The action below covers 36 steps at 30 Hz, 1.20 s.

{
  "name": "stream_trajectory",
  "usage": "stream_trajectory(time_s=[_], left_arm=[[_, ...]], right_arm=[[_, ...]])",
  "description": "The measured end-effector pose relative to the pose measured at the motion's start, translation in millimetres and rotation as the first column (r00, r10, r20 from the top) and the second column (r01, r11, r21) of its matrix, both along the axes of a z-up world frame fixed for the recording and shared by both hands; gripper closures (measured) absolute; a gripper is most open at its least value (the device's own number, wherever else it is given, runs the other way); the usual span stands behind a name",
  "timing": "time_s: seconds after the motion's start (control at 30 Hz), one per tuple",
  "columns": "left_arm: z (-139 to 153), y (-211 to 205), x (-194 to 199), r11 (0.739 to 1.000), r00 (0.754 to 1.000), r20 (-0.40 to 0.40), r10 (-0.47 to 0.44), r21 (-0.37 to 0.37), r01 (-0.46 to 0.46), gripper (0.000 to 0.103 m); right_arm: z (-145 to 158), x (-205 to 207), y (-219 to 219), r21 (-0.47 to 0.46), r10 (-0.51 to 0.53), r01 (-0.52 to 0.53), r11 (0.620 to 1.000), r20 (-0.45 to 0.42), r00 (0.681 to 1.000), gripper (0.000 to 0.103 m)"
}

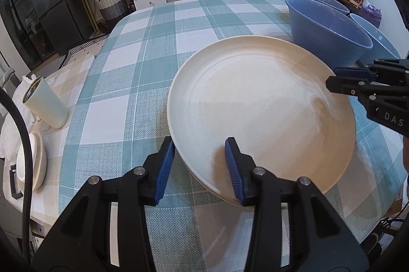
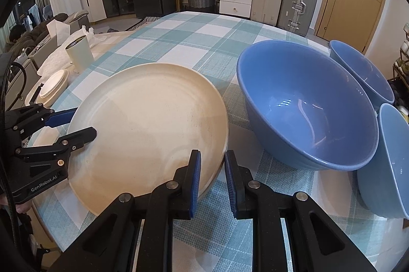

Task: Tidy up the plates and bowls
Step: 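Lower the cream plate onto the stack and open the left tool, then move both tools away from the plates toward the blue bowls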

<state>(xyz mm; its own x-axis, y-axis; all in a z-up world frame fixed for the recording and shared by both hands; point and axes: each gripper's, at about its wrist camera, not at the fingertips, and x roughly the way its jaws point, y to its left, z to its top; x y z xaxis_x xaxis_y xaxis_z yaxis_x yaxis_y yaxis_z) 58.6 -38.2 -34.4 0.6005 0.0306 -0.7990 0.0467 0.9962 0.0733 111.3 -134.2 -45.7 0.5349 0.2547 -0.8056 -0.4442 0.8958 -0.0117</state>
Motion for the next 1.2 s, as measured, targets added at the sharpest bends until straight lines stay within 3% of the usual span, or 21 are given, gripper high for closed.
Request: stream_trajectory(time_s=[0.13, 0.2, 0.27, 0.33, 0.47, 0.57, 0.67, 0.73, 1.0, 1.2], left_arm=[[1, 4, 0, 0.999, 1.0, -0.006, -0.006, -0.044, 0.005, 0.057], [4, 4, -2, 0.998, 1.0, 0.002, -0.016, -0.066, 0.016, 0.037], [8, 4, -4, 0.997, 1.0, 0.023, -0.021, -0.077, 0.023, 0.028], [13, 5, -5, 0.995, 0.999, 0.032, -0.027, -0.097, 0.03, 0.028], [21, 8, -6, 0.991, 0.999, 0.036, -0.018, -0.129, 0.023, 0.024], [27, 9, -9, 0.988, 0.999, 0.047, -0.026, -0.152, 0.033, 0.02], [36, 9, -13, 0.984, 0.998, 0.063, -0.028, -0.174, 0.038, 0.003], [43, 7, -15, 0.982, 0.996, 0.084, -0.034, -0.184, 0.049, 0.002], [74, -14, -12, 0.985, 0.989, 0.14, -0.058, -0.153, 0.08, 0.002], [107, -33, 2, 0.982, 0.977, 0.202, -0.074, -0.157, 0.107, 0.002]], right_arm=[[-1, -1, -1, 0.009, 0.011, -0.011, 1.0, -0.004, 1.0, 0.079], [0, -2, -1, 0.018, 0.014, -0.014, 1.0, -0.011, 1.0, 0.076], [0, -2, -2, 0.034, 0.019, -0.019, 0.999, -0.017, 1.0, 0.067], [3, -4, -3, 0.052, 0.021, -0.02, 0.998, -0.008, 1.0, 0.051], [9, -8, -6, 0.076, 0.024, -0.024, 0.997, -0.008, 1.0, 0.049], [16, -11, -10, 0.11, 0.035, -0.034, 0.993, -0.008, 0.999, 0.036], [26, -18, -16, 0.141, 0.043, -0.043, 0.989, 0.0, 0.999, 0.031], [35, -23, -22, 0.163, 0.049, -0.051, 0.985, 0.012, 0.999, 0.022], [75, -35, -55, 0.183, -0.01, -0.012, 0.983, 0.119, 0.993, 0.003], [104, -29, -87, 0.171, -0.08, 0.048, 0.984, 0.186, 0.979, 0.001]])
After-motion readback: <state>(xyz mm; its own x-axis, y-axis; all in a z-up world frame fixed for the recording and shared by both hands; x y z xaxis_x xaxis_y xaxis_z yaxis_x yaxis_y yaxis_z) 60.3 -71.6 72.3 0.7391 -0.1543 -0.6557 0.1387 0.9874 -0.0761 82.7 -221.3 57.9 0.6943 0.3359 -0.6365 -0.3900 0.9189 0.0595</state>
